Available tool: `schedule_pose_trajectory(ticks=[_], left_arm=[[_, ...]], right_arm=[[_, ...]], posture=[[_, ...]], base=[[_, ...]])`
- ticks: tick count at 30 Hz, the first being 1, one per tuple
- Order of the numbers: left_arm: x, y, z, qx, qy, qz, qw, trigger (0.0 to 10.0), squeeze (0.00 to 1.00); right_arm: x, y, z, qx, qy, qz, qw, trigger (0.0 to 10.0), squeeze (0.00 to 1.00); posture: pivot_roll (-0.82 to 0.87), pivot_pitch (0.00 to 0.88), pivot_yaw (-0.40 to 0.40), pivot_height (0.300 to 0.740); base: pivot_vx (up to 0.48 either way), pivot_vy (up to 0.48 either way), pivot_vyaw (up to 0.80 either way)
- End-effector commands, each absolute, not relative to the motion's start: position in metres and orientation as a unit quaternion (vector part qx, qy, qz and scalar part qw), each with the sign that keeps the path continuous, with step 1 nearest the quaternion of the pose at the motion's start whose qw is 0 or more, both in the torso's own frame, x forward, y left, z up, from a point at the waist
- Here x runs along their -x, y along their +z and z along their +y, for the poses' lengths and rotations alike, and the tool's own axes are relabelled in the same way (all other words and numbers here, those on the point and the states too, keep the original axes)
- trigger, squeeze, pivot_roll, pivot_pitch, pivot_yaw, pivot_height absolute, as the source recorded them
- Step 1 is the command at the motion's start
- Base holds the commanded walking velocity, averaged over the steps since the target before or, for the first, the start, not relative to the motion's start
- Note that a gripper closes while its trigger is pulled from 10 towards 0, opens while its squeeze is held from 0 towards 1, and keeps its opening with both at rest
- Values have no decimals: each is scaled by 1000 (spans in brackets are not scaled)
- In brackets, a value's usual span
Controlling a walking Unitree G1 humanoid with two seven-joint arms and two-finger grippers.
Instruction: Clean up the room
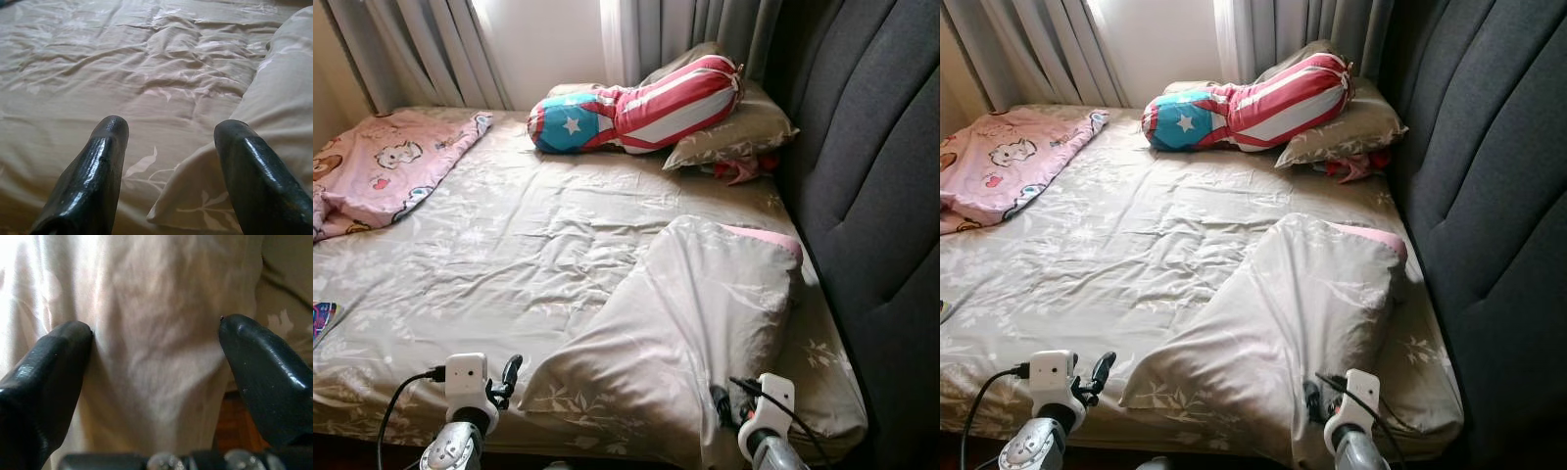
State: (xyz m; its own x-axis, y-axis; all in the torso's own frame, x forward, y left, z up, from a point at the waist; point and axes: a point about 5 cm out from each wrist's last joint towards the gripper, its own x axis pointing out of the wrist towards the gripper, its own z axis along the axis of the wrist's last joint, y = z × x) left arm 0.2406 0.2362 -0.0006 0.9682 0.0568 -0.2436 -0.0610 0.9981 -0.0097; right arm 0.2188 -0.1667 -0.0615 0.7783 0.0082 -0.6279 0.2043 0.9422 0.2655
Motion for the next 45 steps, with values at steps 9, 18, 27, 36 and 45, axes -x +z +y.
schedule_pose_trajectory(ticks=[9, 18, 27, 36, 45], left_arm=[[-235, 8, 237, 1, 17, 111, 994, 10000, 0], [-229, 22, 243, -9, 16, 94, 995, 10000, 0], [-214, 36, 242, -18, 6, 89, 996, 10000, 0], [-204, 45, 238, -15, 6, 90, 996, 10000, 0], [-193, 47, 238, -13, 18, 104, 994, 10000, 0]], right_arm=[[-214, -68, -167, -165, -45, 378, 910, 10000, 0], [-208, -72, -152, -199, -2, 401, 894, 10000, 0], [-196, -79, -135, -206, 42, 433, 877, 10000, 0], [-194, -80, -132, -178, 55, 434, 881, 0, 0], [-192, -81, -131, -170, 60, 434, 883, 0, 0]], posture=[[80, 6, 8, 660], [138, 57, 15, 660], [170, 107, 31, 660], [190, 150, 16, 660], [194, 176, 5, 660]], base=[[0, 0, 0], [0, 0, 0], [0, 0, 0], [0, 0, 0], [0, 0, 0]])
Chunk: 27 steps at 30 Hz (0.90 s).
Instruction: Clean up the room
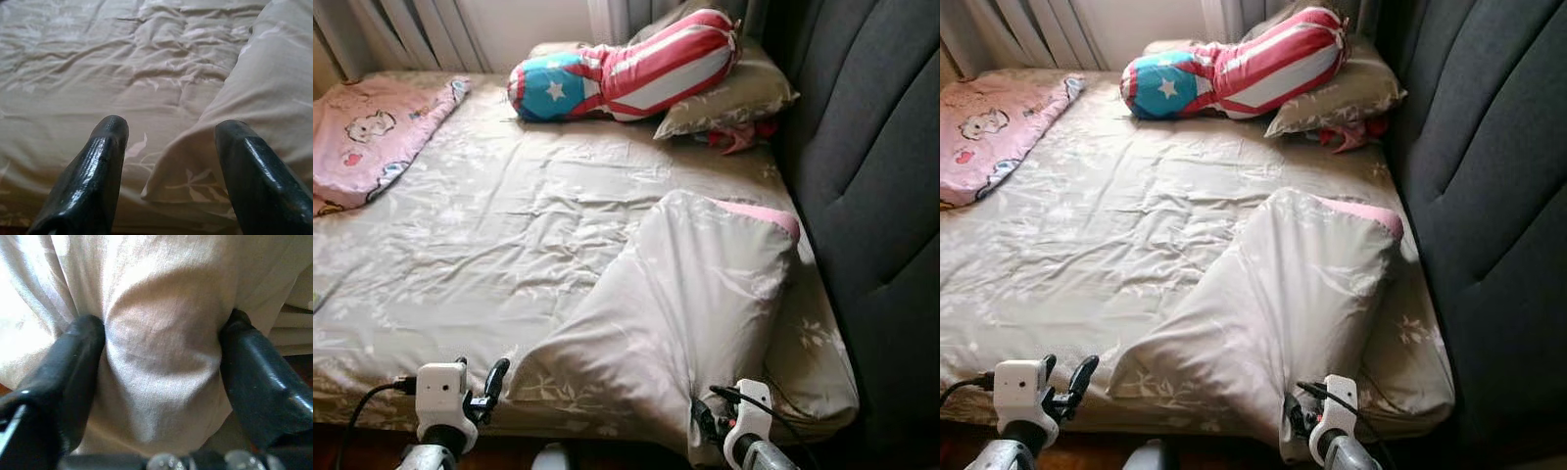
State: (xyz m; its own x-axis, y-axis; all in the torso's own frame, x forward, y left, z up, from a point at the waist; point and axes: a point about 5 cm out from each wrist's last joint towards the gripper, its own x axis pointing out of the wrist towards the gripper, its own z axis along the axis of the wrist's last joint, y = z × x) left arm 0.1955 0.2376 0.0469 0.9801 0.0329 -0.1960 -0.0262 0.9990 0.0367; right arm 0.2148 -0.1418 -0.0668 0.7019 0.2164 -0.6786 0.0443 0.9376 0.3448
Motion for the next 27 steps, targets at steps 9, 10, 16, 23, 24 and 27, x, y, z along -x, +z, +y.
schedule_pose_trajectory(ticks=[9, 10, 16, 23, 24, 27], left_arm=[[-192, 48, 236, -17, 16, 113, 993, 10000, 0], [-192, 48, 236, -17, 16, 114, 993, 10000, 0], [-192, 46, 235, -19, 12, 118, 993, 10000, 0], [-191, 42, 231, -22, 4, 123, 992, 10000, 0], [-191, 42, 231, -22, 4, 124, 992, 10000, 0], [-191, 41, 231, -23, 4, 124, 992, 10000, 0]], right_arm=[[-191, -81, -130, -169, 55, 433, 884, 0, 0], [-191, -81, -131, -169, 53, 431, 885, 0, 0], [-189, -82, -134, -168, 41, 432, 885, 0, 0], [-189, -82, -137, -166, 34, 430, 887, 0, 0], [-189, -82, -138, -165, 33, 430, 887, 0, 0], [-190, -82, -139, -166, 29, 427, 888, 0, 0]], posture=[[195, 175, 3, 660], [195, 175, 3, 660], [189, 151, -5, 660], [181, 128, -8, 660], [181, 128, -8, 660], [181, 123, -8, 660]], base=[[0, 0, 0], [0, 0, 0], [0, 0, 0], [0, 0, 0], [0, 0, 0], [0, 0, 0]])
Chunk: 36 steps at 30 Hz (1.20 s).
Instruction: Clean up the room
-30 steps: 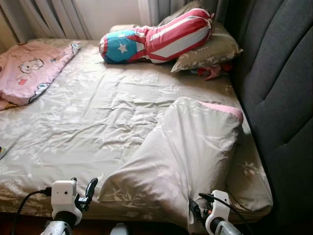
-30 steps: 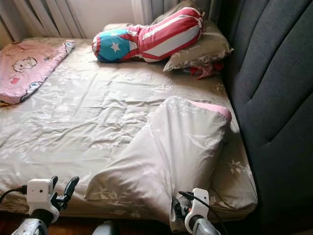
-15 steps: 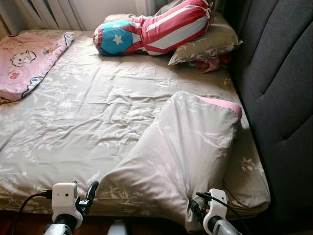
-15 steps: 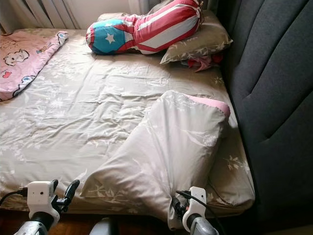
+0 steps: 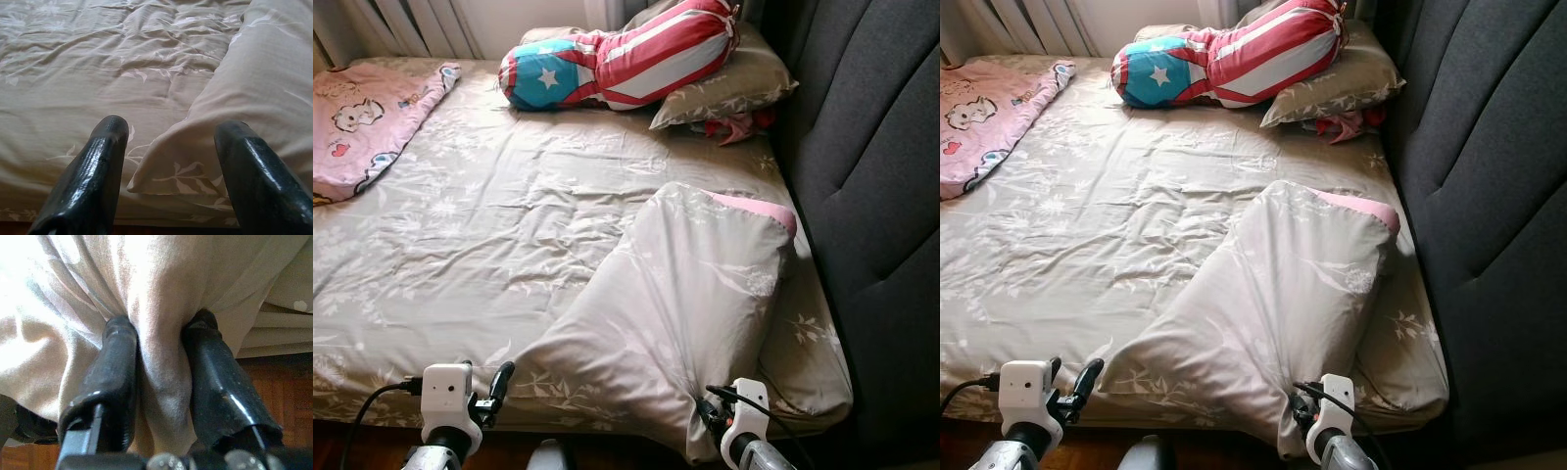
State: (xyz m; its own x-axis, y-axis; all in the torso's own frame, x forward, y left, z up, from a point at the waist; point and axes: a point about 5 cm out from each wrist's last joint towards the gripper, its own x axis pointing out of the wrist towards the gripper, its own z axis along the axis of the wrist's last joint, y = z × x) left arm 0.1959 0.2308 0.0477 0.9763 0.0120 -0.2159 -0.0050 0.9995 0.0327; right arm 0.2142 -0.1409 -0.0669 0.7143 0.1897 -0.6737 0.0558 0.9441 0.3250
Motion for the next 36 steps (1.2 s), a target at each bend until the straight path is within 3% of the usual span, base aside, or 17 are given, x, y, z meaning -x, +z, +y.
schedule_pose_trajectory(ticks=[1, 10, 16, 20, 24, 28, 36], left_arm=[[-191, 41, 231, -23, 4, 124, 992, 10000, 0], [-189, 39, 232, -24, 9, 127, 992, 10000, 0], [-194, 39, 234, -24, 11, 125, 992, 10000, 0], [-195, 38, 234, -24, 12, 125, 992, 10000, 0], [-196, 38, 234, -23, 12, 125, 992, 10000, 0], [-197, 38, 234, -22, 11, 124, 992, 10000, 0], [-196, 36, 237, -24, 14, 127, 992, 10000, 0]], right_arm=[[-191, -82, -140, -163, 27, 426, 889, 0, 0], [-216, -67, -158, -145, -27, 385, 911, 0, 0], [-265, -29, -193, -110, -82, 299, 944, 0, 0], [-299, 13, -234, -55, -128, 227, 964, 0, 0], [-308, 30, -253, -34, -155, 203, 966, 0, 0], [-311, 55, -292, -3, -225, 171, 959, 0, 0], [-299, 66, -326, 18, -301, 158, 940, 0, 0]], posture=[[178, 123, -8, 660], [163, 131, -8, 660], [135, 142, -3, 660], [122, 138, -3, 660], [116, 138, -5, 660], [112, 141, -4, 660], [107, 148, 0, 660]], base=[[0, 0, 0], [0, 0, 0], [0, 0, 0], [0, 0, 0], [0, 0, 0], [0, 0, 0], [0, 0, 0]])
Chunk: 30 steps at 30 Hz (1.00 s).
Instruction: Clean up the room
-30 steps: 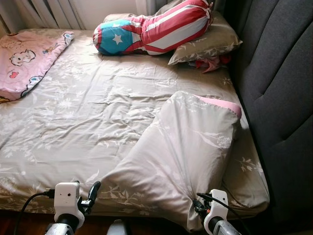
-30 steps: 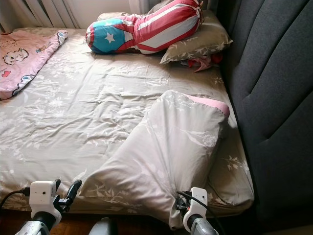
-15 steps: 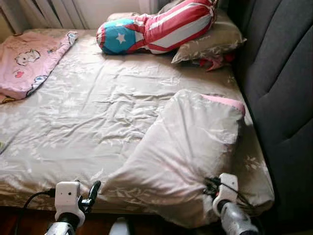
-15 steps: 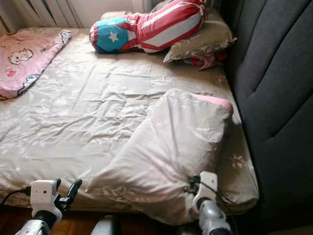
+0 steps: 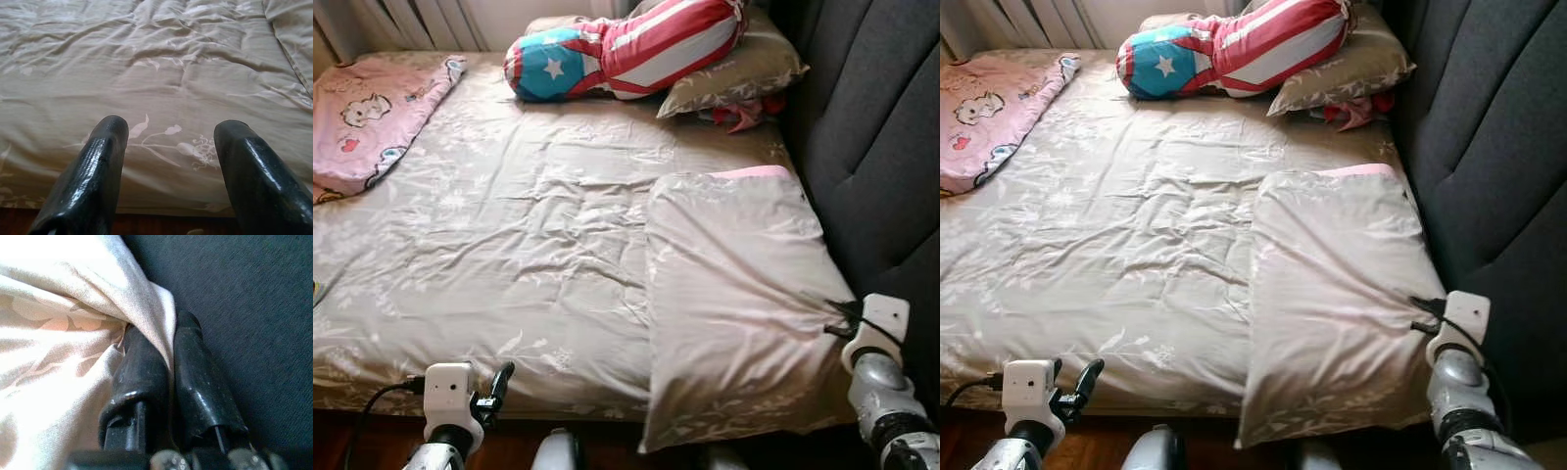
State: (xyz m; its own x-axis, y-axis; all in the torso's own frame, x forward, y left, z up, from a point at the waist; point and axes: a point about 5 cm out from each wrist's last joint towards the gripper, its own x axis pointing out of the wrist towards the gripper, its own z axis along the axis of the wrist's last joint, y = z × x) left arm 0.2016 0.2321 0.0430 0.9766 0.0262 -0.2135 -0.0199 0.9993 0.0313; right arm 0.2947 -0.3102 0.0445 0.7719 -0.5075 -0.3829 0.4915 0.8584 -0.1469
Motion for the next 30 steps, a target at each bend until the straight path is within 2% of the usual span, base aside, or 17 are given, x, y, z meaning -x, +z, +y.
schedule_pose_trajectory(ticks=[1, 8, 9, 17, 21, 26, 27, 30], left_arm=[[-195, 36, 238, -25, 15, 127, 991, 10000, 0], [-193, 33, 238, -26, 17, 132, 991, 10000, 0], [-192, 32, 238, -26, 16, 133, 991, 10000, 0], [-192, 30, 236, -25, 14, 135, 990, 10000, 0], [-192, 29, 235, -24, 14, 135, 990, 10000, 0], [-193, 26, 232, -19, 15, 138, 990, 10000, 0], [-195, 24, 230, -14, 17, 141, 990, 10000, 0], [-198, 19, 228, -2, 27, 146, 989, 10000, 0]], right_arm=[[-297, 64, -327, 16, -303, 161, 939, 0, 0], [-279, 32, -314, 6, -296, 216, 930, 0, 0], [-267, 15, -307, 1, -297, 249, 922, 0, 0], [-236, -22, -288, -12, -285, 312, 906, 0, 0], [-232, -27, -283, -12, -278, 321, 905, 0, 0], [-238, -27, -269, -45, -235, 300, 923, 0, 0], [-243, -28, -255, -54, -176, 296, 937, 10000, 0], [-244, -33, -235, -78, -112, 298, 945, 10000, 0]], posture=[[107, 147, -1, 660], [115, 133, -4, 660], [116, 134, -4, 660], [113, 125, -4, 660], [109, 114, -7, 660], [106, 99, -15, 660], [99, 86, -25, 660], [100, 69, -34, 660]], base=[[0, 0, 0], [0, 0, 0], [0, 0, 0], [0, 0, 0], [0, 0, 0], [0, 0, 0], [0, 0, 0], [0, 0, 0]])
